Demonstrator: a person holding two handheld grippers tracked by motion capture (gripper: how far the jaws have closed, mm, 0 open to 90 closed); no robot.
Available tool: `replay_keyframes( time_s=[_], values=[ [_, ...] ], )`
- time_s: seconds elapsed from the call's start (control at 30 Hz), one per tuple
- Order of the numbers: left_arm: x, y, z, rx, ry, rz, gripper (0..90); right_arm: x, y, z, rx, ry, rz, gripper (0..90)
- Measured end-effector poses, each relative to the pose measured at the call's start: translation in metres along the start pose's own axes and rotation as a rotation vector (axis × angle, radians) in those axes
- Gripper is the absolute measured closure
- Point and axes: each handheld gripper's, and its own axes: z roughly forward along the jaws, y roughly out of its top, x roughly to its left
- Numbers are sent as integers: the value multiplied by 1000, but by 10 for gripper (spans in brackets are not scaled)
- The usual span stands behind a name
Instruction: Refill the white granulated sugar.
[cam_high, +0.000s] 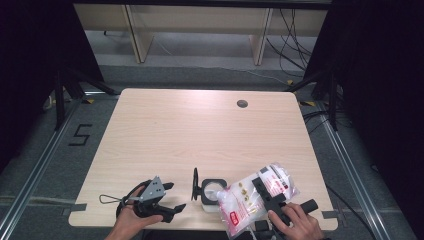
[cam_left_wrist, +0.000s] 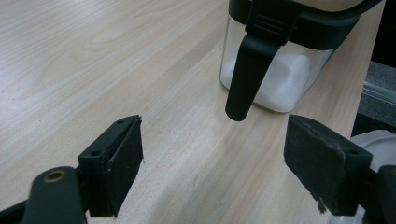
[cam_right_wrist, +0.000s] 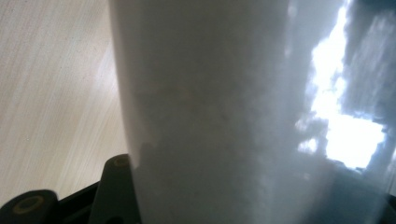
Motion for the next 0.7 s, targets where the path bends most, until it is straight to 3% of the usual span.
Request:
replay_keyframes(
  time_s=[0.3, 0.7],
  values=[
    [0, 0, 1, 0, -5, 3, 193, -2, 0, 1, -11, -6, -22, 490],
    [0, 0, 1, -1, -7, -9, 193, 0, 0, 0, 1, 2, -1, 491]
  ],
)
